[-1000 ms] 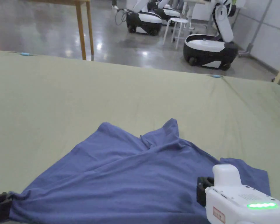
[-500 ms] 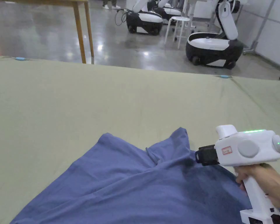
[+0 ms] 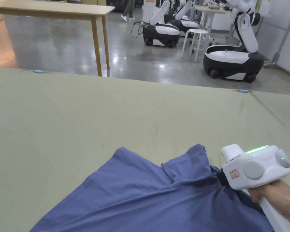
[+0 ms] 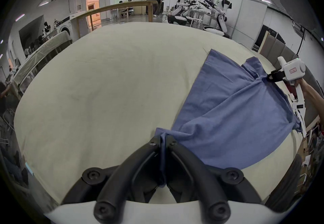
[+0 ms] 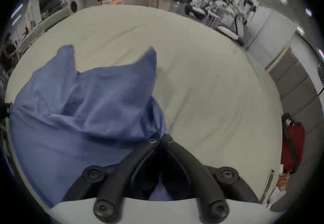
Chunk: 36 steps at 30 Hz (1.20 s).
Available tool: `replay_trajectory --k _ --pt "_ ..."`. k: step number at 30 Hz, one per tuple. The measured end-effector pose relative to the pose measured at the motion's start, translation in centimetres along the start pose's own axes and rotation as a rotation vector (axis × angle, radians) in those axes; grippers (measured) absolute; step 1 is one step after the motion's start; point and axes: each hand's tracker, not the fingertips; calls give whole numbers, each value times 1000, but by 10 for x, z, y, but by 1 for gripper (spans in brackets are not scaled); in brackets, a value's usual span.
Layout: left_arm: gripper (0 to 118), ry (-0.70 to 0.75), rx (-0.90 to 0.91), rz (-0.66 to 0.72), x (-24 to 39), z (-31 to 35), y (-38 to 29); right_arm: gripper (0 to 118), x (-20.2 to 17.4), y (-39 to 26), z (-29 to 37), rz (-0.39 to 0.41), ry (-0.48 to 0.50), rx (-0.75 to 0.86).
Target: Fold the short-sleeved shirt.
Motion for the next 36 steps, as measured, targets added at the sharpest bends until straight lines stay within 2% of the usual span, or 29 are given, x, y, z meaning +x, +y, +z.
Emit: replay_trajectory --k 1,4,6,9,11,18,26,30,36 --pt "2 0 4 -7 1 4 1 2 2 -2 15 -29 37 23" --pt "2 0 58 -18 5 25 13 2 9 -5 73 -60 11 152" --pt "2 -15 119 0 9 43 26 2 19 -5 117 -90 36 221" --pt "2 -73 182 29 16 72 55 2 27 -7 189 -83 -26 317" --pt "2 -68 234 -11 27 91 77 2 32 -8 237 -77 -71 401" --pt "2 -53 385 -97 67 156 163 2 54 -20 364 -159 -166 588" --pt "2 -30 465 -130 95 202 220 2 77 -35 411 -241 -203 659" --pt "2 -2 487 -114 98 212 237 2 88 -35 410 -298 -194 683" --pt "2 -18 495 -60 90 223 251 2 95 -32 408 -332 -175 706"
